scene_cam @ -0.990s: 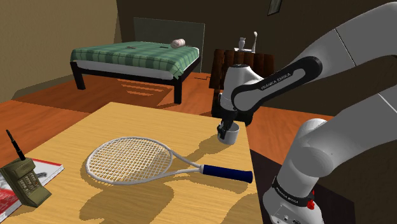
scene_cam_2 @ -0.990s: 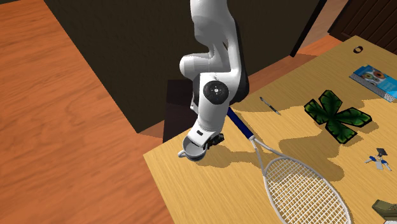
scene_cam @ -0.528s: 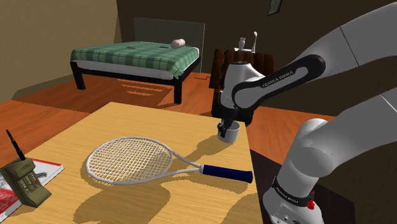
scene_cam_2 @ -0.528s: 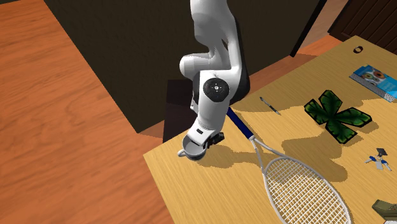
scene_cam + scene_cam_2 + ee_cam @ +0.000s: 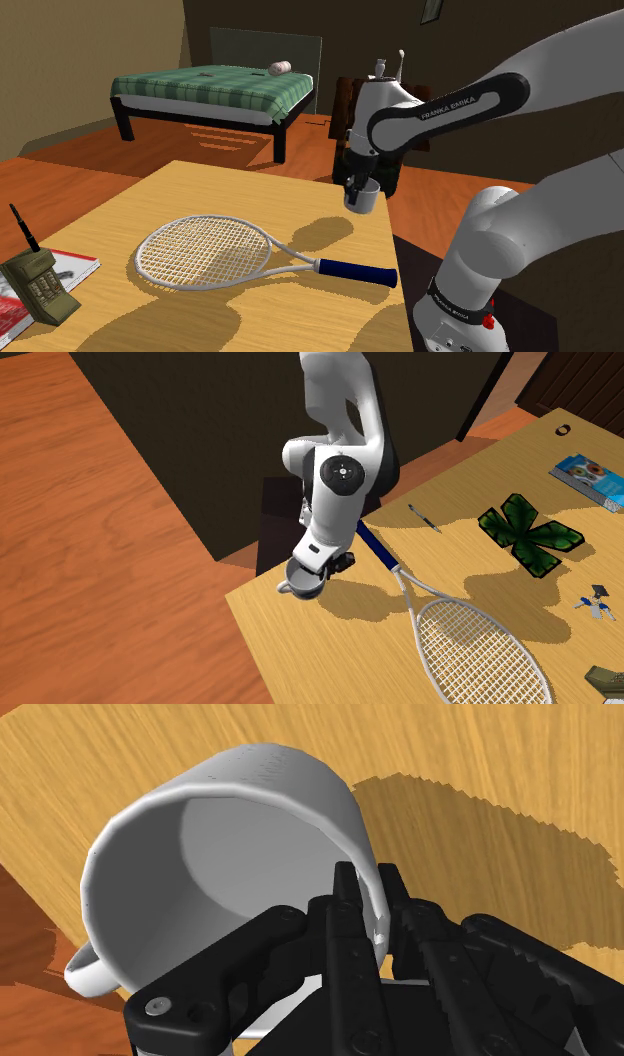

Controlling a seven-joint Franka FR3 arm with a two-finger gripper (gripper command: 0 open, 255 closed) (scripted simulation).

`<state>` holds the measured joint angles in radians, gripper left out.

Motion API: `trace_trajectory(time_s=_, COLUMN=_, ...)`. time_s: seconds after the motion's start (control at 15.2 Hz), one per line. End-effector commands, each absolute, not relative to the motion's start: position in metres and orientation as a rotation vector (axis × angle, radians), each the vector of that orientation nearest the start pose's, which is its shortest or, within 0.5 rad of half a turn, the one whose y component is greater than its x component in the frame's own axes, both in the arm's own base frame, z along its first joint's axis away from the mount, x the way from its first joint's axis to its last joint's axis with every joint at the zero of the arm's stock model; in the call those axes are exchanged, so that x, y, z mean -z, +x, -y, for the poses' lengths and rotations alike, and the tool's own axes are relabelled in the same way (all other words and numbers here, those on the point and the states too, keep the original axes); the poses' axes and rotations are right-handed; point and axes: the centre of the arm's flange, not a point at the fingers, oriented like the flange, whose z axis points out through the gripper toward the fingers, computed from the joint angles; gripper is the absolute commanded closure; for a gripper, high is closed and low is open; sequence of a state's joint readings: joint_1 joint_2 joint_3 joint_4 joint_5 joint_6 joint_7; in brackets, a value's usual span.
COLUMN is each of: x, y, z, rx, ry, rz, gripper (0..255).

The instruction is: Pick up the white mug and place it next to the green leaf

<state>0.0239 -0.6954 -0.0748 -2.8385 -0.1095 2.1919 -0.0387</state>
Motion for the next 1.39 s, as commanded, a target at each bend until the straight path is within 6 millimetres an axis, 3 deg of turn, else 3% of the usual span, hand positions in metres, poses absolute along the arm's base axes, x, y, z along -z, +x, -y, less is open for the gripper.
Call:
trace_trajectory(time_s=0.0, x=-0.398, y=0.321, z=0.017, rx=0.075, ry=-3.183, rz=0.104, gripper=255)
trace_trajectory(time_s=1.12, x=-0.486, y=0.321, z=0.017, rx=0.075, ry=-3.183, rz=0.104, gripper=255)
trace_trajectory(time_s=1.32, x=-0.486, y=0.297, z=-0.015, rx=0.075, ry=-3.183, rz=0.104, gripper=255)
